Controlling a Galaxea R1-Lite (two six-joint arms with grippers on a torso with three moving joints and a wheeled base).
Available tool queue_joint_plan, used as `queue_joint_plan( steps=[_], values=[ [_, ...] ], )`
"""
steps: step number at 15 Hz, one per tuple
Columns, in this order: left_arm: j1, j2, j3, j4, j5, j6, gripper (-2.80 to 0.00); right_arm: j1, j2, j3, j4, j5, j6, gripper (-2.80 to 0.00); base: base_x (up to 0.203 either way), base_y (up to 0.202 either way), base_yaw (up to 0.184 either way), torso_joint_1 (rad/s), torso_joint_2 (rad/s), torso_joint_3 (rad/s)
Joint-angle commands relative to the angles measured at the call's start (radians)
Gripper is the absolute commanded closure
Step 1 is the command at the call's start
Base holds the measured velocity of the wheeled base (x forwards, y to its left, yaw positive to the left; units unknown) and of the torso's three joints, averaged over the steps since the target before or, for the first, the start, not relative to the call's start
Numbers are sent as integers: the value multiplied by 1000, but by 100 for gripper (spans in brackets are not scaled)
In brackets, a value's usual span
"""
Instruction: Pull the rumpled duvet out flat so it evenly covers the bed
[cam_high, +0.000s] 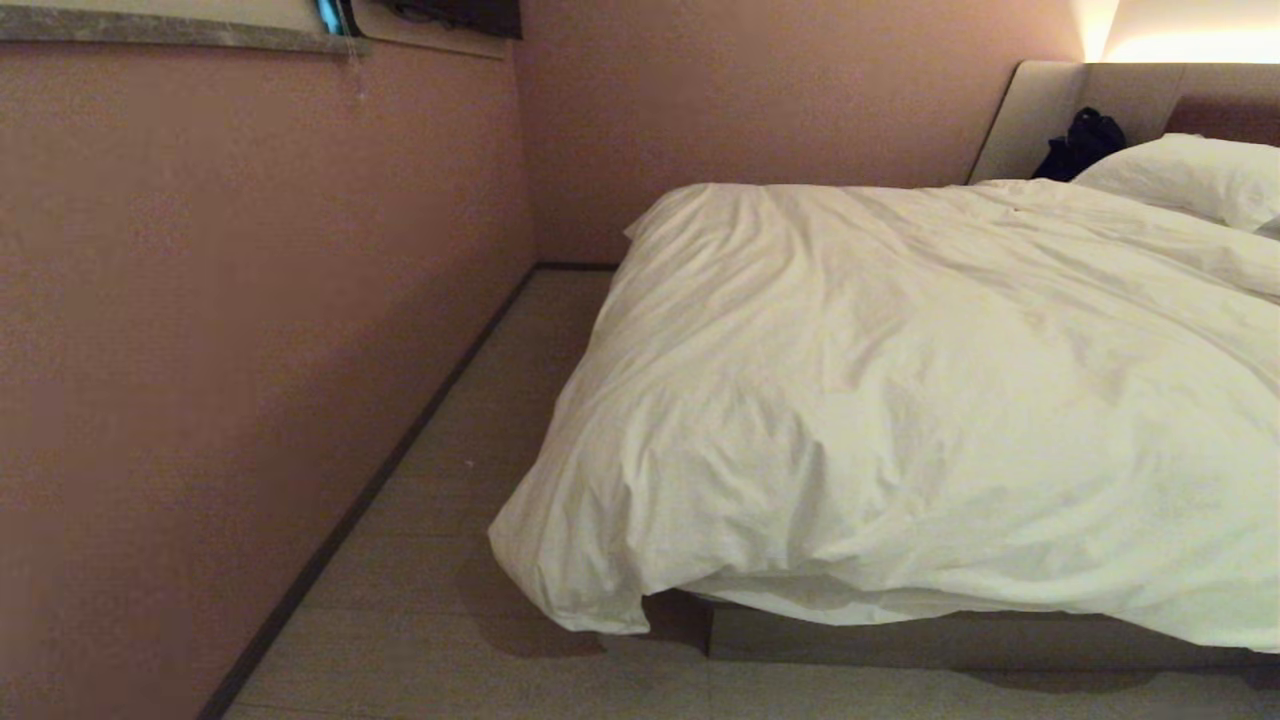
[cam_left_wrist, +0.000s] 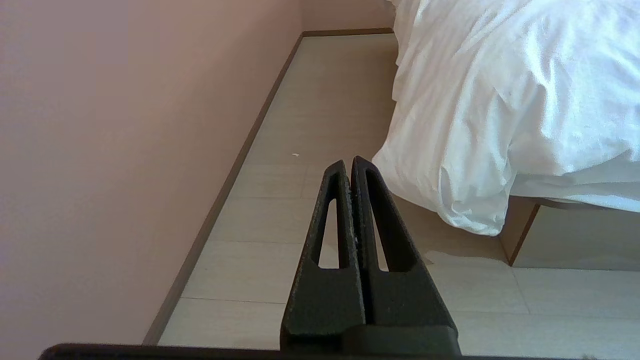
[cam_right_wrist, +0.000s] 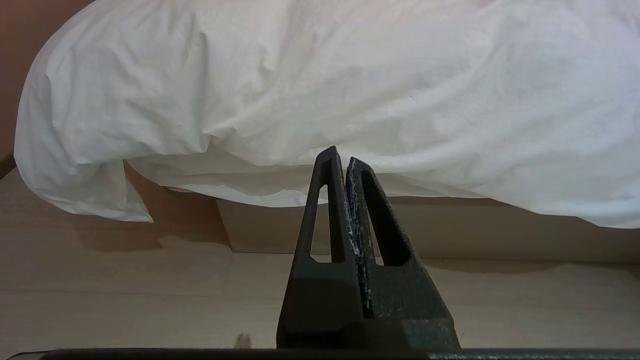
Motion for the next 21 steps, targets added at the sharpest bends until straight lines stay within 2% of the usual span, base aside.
queue_joint_plan(
  steps=[1, 21],
  values=[
    [0, 1, 0, -1, 1, 0, 0, 0, 0, 0, 0, 0, -8, 0, 0, 0, 0, 0, 0, 0],
    [0, 1, 0, -1, 1, 0, 0, 2, 0, 0, 0, 2, 9, 0, 0, 0, 0, 0, 0, 0]
  ],
)
